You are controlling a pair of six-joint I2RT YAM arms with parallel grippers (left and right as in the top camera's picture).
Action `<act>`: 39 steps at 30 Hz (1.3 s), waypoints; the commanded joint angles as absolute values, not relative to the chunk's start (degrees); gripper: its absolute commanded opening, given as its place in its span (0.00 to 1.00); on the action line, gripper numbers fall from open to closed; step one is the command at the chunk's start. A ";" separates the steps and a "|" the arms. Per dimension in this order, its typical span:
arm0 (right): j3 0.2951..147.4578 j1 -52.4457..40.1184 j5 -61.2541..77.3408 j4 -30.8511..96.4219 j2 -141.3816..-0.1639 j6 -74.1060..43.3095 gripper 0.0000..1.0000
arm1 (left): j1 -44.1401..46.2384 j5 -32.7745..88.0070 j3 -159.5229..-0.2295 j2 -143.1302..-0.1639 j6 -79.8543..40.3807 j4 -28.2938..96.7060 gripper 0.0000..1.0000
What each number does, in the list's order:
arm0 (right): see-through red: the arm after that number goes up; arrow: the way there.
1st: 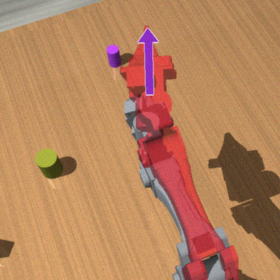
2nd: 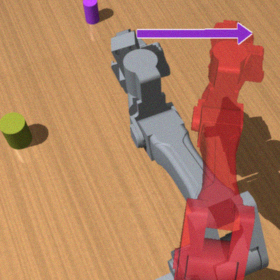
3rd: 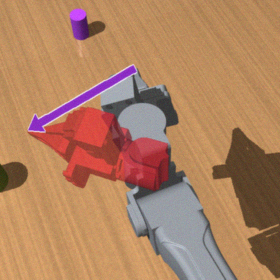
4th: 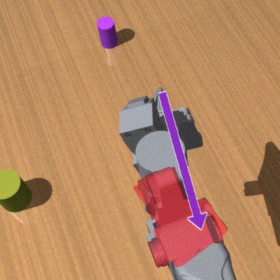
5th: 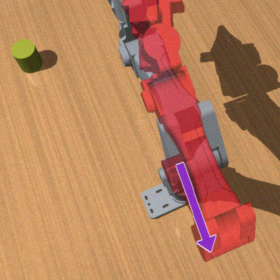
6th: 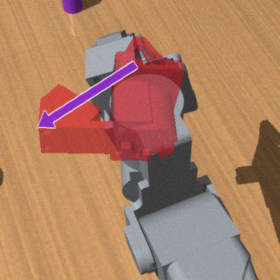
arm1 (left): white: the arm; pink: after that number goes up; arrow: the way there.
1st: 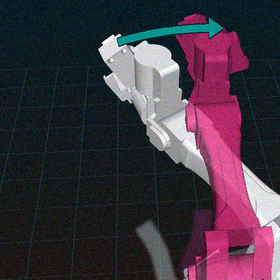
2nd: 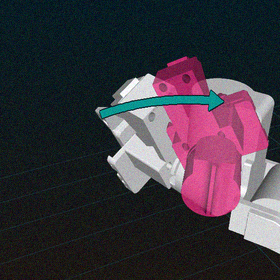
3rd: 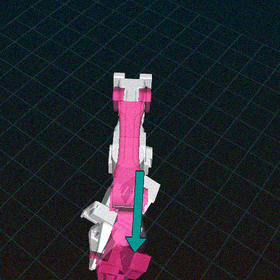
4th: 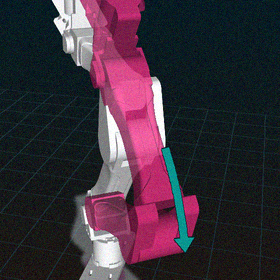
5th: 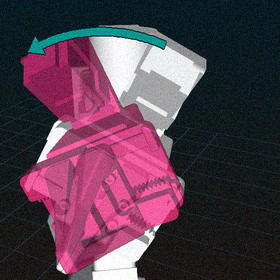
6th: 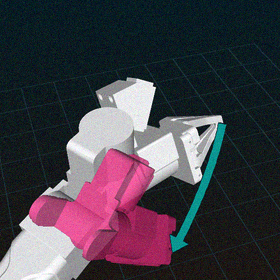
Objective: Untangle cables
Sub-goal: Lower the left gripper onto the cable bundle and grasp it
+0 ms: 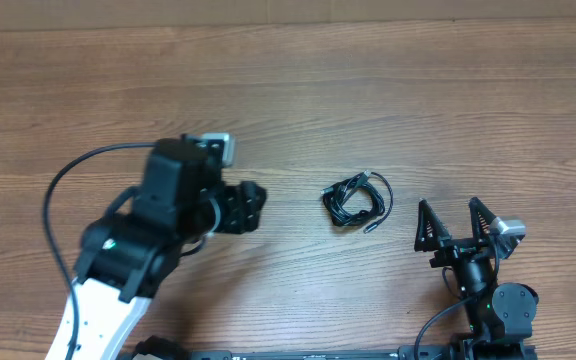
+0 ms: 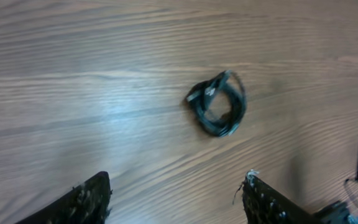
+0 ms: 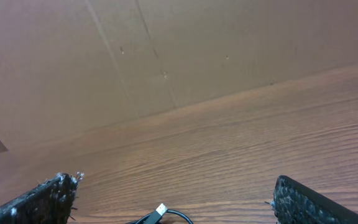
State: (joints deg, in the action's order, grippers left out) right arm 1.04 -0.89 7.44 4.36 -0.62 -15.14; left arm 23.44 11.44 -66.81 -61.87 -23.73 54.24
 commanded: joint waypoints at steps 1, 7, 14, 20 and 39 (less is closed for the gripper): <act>0.47 -1.28 7.09 4.14 -0.19 -14.90 1.00 | 28.47 6.57 -68.07 -66.02 -32.01 50.87 0.67; 0.47 -1.28 7.09 4.14 -0.19 -14.90 1.00 | 35.05 0.27 -68.07 -76.60 -46.00 46.48 0.67; 0.47 -1.28 7.09 4.14 -0.19 -14.90 1.00 | 38.54 0.45 -68.07 -87.70 -49.71 40.64 0.67; 0.47 -1.28 7.09 4.14 -0.16 -14.90 1.00 | 38.79 1.80 -68.07 -95.59 -53.41 34.81 0.68; 0.47 -1.28 7.09 4.14 -0.16 -14.90 1.00 | 42.96 4.27 -68.10 -114.04 -48.14 18.87 0.04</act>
State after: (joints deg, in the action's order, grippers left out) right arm 1.04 -0.89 7.44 4.38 -0.62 -15.14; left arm 43.42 4.29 -68.73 -112.68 -51.86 17.08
